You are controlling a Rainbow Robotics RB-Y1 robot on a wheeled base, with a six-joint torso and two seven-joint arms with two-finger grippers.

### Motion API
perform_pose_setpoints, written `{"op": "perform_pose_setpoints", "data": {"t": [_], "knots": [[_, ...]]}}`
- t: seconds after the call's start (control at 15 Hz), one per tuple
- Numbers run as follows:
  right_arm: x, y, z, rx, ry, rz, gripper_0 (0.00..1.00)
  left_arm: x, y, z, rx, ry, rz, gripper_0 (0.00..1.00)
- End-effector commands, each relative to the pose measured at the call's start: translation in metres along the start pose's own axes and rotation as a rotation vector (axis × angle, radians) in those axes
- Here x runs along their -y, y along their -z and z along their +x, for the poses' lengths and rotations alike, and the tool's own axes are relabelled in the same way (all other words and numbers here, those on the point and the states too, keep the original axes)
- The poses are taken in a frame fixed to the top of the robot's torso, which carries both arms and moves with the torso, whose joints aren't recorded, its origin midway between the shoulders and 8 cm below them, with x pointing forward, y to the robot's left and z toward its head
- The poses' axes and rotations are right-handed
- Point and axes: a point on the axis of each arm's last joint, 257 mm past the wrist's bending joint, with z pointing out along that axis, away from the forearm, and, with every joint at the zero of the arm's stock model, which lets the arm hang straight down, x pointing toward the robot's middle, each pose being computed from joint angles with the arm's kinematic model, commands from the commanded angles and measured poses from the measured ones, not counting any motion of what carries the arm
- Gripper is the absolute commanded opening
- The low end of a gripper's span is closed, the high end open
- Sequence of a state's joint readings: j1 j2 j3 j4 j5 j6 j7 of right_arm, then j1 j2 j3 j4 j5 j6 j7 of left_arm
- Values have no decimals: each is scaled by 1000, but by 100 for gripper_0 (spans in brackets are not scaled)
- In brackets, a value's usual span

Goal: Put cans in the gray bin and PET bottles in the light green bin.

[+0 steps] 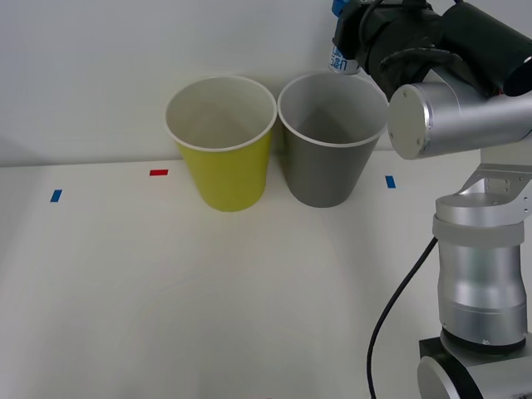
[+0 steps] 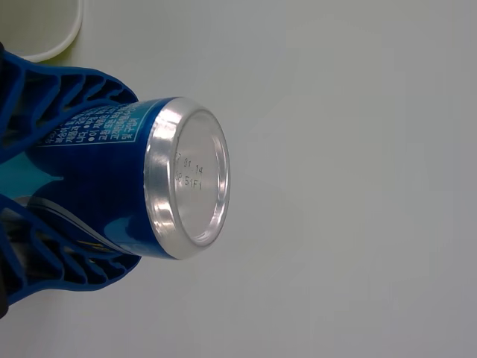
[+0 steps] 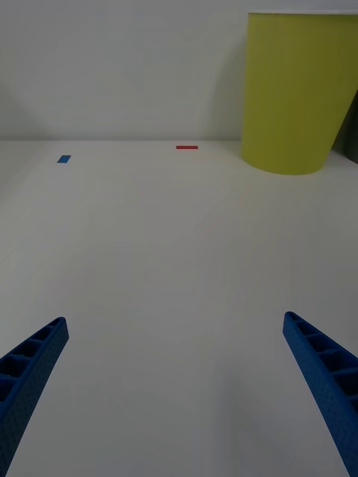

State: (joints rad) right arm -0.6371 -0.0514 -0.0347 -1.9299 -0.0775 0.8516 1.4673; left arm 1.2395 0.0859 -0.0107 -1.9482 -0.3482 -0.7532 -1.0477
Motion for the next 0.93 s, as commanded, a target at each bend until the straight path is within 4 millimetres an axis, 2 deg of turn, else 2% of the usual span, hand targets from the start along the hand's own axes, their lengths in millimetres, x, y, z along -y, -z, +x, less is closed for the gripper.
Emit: {"op": "perform_pose_setpoints", "data": {"t": [0.07,0.2,0.27,0.4,0.47,0.93], "knots": [[-2,-11,4,39,-1,-17,0,0,0,0,0,0,0,100],[-2,-13,4,45,-4,-15,0,0,0,0,0,0,0,100],[-1,-13,4,46,-3,-13,10,0,0,0,0,0,0,100],[0,-13,4,46,3,-9,54,0,0,0,0,0,0,100],[0,-13,4,47,5,-9,99,0,0,0,0,0,0,100],[-4,-11,8,44,25,-8,100,0,0,0,0,0,0,100]]}}
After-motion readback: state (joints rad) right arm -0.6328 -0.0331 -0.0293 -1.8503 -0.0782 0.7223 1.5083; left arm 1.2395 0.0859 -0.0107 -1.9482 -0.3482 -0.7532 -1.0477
